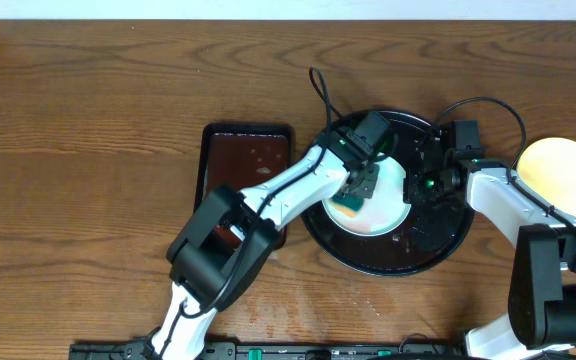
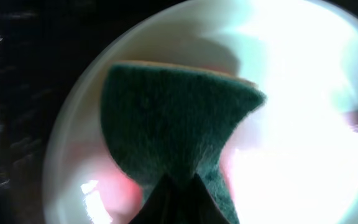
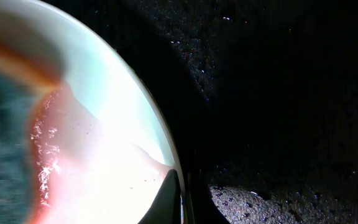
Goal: Clean dirty plates on tray and stack at the side
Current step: 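Scrub the stained pale green plate with the sponge, right gripper holding rim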
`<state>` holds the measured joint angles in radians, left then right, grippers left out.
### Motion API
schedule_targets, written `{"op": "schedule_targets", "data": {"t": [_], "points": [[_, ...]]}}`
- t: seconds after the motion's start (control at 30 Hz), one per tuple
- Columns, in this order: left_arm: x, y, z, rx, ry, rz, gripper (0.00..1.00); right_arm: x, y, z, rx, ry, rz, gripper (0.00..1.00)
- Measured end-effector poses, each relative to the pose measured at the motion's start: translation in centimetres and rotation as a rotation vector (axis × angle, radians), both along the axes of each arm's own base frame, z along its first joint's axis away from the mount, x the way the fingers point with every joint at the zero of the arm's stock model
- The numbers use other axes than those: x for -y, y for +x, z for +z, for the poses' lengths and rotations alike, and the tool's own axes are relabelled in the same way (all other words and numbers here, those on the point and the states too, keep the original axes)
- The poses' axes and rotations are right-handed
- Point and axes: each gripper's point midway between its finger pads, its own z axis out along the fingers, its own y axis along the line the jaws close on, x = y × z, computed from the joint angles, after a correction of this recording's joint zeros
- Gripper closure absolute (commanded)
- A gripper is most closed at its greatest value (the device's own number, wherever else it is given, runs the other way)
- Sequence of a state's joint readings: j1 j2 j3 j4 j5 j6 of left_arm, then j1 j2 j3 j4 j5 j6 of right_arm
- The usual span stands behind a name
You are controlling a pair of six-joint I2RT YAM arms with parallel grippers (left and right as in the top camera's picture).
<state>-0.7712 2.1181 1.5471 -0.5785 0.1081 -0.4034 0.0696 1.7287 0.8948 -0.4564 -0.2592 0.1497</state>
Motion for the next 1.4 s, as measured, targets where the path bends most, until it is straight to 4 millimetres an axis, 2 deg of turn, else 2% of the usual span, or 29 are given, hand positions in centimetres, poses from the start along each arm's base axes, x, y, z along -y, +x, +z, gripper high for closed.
{"op": "schedule_targets", "data": {"t": [0.13,0.23,0.37,0.47,0.67,0.8,0.93,1.17,1.27,1.4], "points": [[3.2,0.0,0.0,-0.074,-0.194,-0.027,0.93,0.0,0.0,0.0,0.000,0.000,0.000,0.99],[5.4,-1.2,0.0,-0.145,-0.296,-0.061,0.93,0.0,0.0,0.0,0.000,0.000,0.000,0.99],[6.5,-3.0,0.1,-0.212,-0.335,-0.088,0.92,0.0,0.0,0.0,-0.001,0.000,0.000,0.99],[6.2,-3.3,0.1,-0.230,-0.325,-0.081,0.93,0.0,0.0,0.0,-0.002,0.000,0.000,0.99],[3.1,-3.5,-0.6,-0.252,-0.159,-0.013,0.93,-0.1,-0.1,0.0,-0.002,0.006,0.001,0.99],[-1.1,-3.4,-0.8,-0.220,0.045,0.053,0.93,-0.2,-0.1,0.0,-0.002,0.010,0.003,0.99],[-5.0,-1.8,-0.3,-0.148,0.214,0.124,0.92,-0.3,-0.1,0.0,-0.004,0.015,0.004,0.99],[-9.2,0.7,0.8,-0.014,0.411,0.184,0.93,-0.7,-0.3,0.0,-0.008,0.017,0.015,0.99],[-10.2,1.6,0.5,-0.005,0.426,0.212,0.93,-0.7,-0.3,0.0,-0.008,0.017,0.015,0.99],[-9.5,1.8,-0.4,-0.038,0.369,0.222,0.93,-0.7,-0.3,0.0,-0.008,0.017,0.015,0.99]]}}
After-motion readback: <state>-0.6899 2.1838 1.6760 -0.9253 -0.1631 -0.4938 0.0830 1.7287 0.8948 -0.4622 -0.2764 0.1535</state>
